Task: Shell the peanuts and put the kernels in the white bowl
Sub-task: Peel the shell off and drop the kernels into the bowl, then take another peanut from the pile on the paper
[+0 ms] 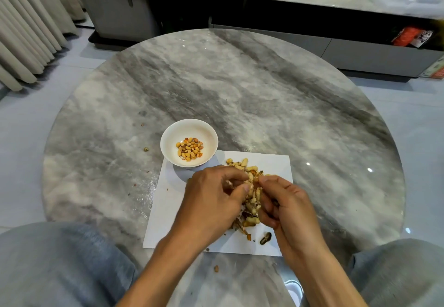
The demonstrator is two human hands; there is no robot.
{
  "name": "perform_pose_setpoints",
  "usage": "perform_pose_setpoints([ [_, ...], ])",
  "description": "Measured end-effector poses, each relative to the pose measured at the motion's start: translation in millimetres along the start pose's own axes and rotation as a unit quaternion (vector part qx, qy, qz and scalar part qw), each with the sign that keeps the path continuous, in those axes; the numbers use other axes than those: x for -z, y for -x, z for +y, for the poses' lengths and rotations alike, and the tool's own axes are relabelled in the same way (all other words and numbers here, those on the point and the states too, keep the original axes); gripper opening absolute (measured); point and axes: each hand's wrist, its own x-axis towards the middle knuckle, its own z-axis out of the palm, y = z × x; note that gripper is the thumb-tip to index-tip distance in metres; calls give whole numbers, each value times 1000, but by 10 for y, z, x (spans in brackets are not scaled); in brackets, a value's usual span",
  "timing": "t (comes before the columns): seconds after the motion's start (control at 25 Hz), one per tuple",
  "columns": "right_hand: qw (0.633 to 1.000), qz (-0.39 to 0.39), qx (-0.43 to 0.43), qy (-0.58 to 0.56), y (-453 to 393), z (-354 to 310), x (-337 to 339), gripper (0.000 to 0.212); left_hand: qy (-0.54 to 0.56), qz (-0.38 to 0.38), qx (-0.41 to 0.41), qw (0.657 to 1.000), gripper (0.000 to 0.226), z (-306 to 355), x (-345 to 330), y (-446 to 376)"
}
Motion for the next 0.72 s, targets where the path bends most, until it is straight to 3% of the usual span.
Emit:
perform_pose_setpoints([
  [0.16, 980, -3, 86, 179, -315, -250, -434, 18, -204, -78, 43, 975, 18, -26, 162, -8],
  [0.28, 955, -23, 119, 270, -663, -371, -864, 14, -232, -97, 31, 967, 21, 12, 130, 34],
  [0.52, 991, -87, 7, 102, -903, -490, -1074, 17, -222, -108, 27, 969, 22, -41, 147, 35],
  [0.72, 994, -71, 57, 57, -808, -677, -583, 19, -229, -117, 29, 966, 30, -70, 156, 4],
])
